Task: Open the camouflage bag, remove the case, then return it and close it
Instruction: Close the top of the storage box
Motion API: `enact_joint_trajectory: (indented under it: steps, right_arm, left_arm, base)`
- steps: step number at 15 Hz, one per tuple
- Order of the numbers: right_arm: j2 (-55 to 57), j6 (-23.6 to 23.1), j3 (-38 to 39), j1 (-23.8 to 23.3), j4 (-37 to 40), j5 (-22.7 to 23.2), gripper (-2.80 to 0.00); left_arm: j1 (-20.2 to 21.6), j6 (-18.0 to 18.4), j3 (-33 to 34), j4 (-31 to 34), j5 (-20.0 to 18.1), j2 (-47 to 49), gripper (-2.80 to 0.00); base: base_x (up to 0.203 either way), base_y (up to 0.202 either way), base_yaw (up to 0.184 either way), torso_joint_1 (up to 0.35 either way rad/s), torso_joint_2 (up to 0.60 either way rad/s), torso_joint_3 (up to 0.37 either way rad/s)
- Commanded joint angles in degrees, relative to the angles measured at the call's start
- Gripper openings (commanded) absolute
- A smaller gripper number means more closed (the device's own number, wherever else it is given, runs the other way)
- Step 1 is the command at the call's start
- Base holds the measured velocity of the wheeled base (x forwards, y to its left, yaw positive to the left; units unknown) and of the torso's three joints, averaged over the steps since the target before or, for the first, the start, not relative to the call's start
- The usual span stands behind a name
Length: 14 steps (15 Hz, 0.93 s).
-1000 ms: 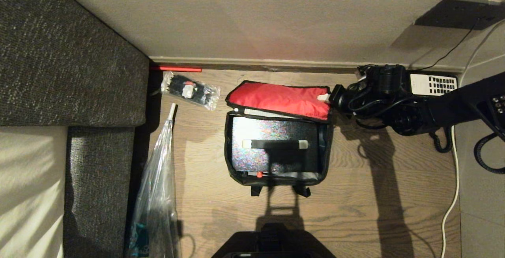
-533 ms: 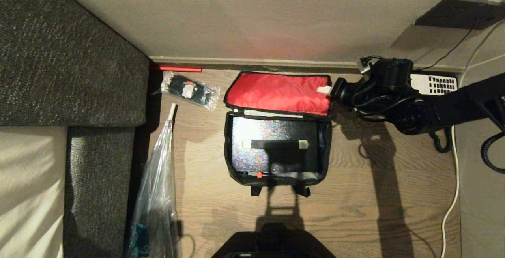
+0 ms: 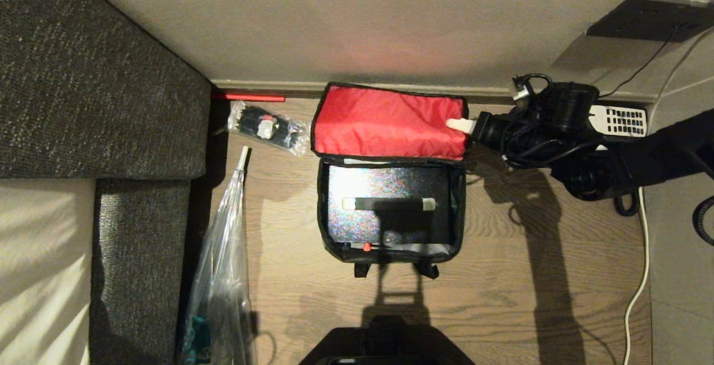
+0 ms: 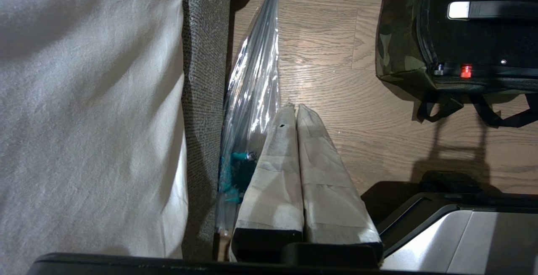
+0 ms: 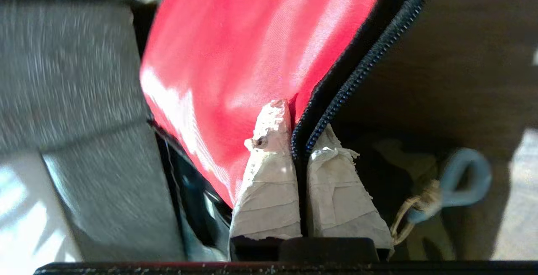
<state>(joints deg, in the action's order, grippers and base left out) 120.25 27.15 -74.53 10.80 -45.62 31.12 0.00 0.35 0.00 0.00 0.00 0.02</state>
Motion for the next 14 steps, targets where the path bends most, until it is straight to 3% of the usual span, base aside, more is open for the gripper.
enact_joint_trajectory:
  steps: [1, 7, 10, 14]
  right_arm:
    - [-0.81, -2.31, 2.39, 0.02, -1.04, 0.59, -2.80]
    - [-0.79, -13.89, 9.54, 0.01, -10.30, 2.10, -2.80]
    - [-0.95, -14.98, 9.99, 0.01, -14.17, 2.19, -2.80]
    - [-2.17, -20.33, 13.97, 0.01, -18.92, 2.10, -2.80]
  left_arm:
    - [0.00, 0.00, 0.08, 0.00, 0.00, -0.02, -2.80]
    - [0.00, 0.00, 0.00, 0.00, 0.00, -0.02, -2.80]
    - [0.00, 0.00, 0.00, 0.00, 0.00, -0.02, -2.80]
    - [0.00, 0.00, 0.02, 0.00, 0.02, -0.02, -2.80]
  base:
    - [0.000, 0.000, 0.000, 0.000, 0.00, 0.000]
    - [0.000, 0.000, 0.000, 0.000, 0.00, 0.000]
    - [0.000, 0.000, 0.000, 0.000, 0.00, 0.000]
    - [0.000, 0.000, 0.000, 0.000, 0.00, 0.000]
